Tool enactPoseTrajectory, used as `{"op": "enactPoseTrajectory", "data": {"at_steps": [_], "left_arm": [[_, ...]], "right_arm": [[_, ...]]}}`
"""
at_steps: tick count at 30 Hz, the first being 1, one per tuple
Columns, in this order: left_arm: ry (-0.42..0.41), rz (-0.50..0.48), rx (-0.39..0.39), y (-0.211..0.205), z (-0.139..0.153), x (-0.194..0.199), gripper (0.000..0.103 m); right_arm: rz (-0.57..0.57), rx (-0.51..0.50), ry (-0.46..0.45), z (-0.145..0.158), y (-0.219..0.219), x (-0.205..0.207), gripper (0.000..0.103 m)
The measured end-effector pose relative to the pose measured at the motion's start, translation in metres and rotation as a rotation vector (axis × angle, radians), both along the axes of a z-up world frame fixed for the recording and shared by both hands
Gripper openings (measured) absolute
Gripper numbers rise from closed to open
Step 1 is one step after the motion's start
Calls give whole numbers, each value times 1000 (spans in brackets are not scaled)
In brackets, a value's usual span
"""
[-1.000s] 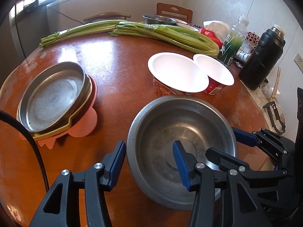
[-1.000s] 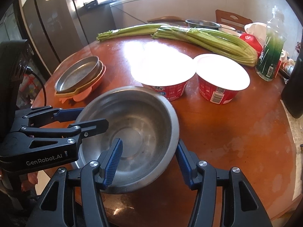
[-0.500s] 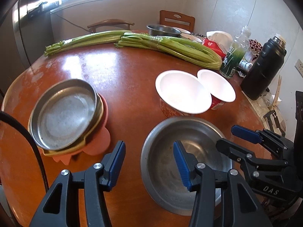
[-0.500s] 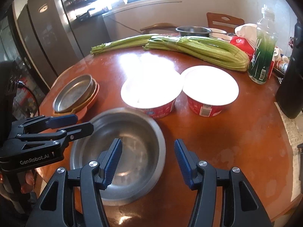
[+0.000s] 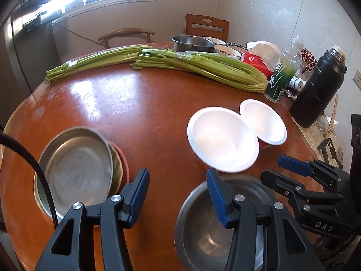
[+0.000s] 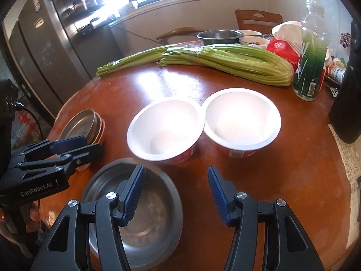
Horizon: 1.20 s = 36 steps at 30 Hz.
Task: Organize plates and bowls
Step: 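Lift the steel bowl with the left gripper and carry it toward the stack, then grasp the rim of a white red-printed bowl with the right gripper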
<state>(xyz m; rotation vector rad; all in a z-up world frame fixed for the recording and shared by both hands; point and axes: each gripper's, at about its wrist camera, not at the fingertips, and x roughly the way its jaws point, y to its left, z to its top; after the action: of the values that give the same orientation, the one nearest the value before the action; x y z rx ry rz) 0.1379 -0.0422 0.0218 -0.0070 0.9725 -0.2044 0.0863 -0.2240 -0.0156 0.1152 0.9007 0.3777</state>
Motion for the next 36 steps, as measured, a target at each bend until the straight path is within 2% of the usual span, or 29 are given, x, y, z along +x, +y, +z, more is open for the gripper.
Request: {"op": "enactPoseTrajectory", "data": {"at_steps": [11, 18, 36], "left_arm": [[15, -54, 25, -14, -5, 30, 52], [41, -65, 39, -19, -16, 49, 52], [102, -107, -21, -20, -40, 73, 52]], "right_arm": [[-25, 41, 47, -7, -3, 18, 59], [-6, 42, 67, -12, 10, 29, 59], [24, 8, 57, -22, 23, 46, 59]]}}
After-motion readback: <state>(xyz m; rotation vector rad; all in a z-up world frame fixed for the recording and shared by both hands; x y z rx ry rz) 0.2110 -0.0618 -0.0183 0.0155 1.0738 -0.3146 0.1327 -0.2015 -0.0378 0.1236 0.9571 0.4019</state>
